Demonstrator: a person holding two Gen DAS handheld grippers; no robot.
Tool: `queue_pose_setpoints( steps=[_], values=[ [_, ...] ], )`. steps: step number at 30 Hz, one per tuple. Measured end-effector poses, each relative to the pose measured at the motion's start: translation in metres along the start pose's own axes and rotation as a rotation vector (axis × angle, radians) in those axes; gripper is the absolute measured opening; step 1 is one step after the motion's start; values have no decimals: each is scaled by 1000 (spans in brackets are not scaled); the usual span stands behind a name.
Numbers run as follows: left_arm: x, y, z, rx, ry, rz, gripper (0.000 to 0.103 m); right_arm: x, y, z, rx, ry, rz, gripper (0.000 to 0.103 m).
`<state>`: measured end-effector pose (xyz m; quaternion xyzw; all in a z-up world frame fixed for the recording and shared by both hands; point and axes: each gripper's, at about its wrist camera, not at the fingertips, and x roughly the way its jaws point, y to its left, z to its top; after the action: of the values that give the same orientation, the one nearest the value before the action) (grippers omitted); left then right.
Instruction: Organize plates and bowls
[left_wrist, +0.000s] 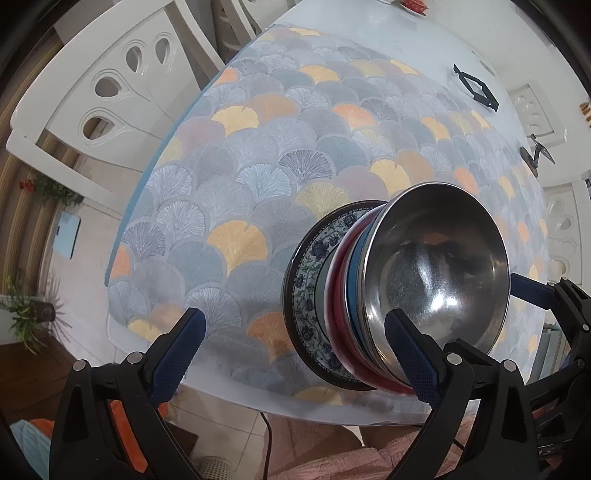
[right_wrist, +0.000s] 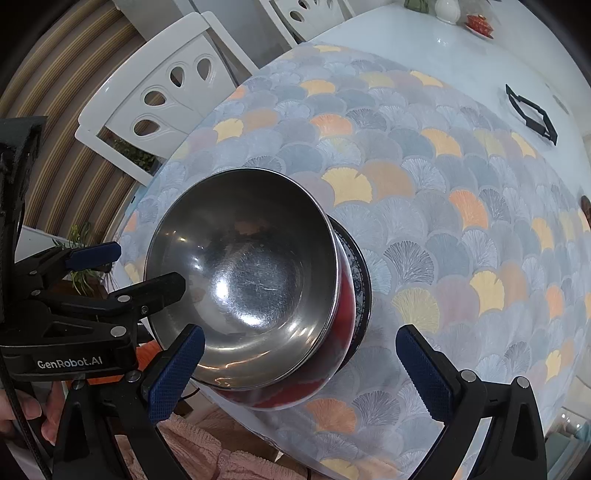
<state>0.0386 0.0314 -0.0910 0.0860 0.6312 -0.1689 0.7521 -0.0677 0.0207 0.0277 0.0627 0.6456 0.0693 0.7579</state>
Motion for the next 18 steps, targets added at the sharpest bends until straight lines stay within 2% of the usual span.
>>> queue_pose_setpoints(
  steps=[18],
  values=[
    [2, -1, 2, 10, 3, 8, 98, 4, -3, -1, 11, 12, 5, 103]
  ],
)
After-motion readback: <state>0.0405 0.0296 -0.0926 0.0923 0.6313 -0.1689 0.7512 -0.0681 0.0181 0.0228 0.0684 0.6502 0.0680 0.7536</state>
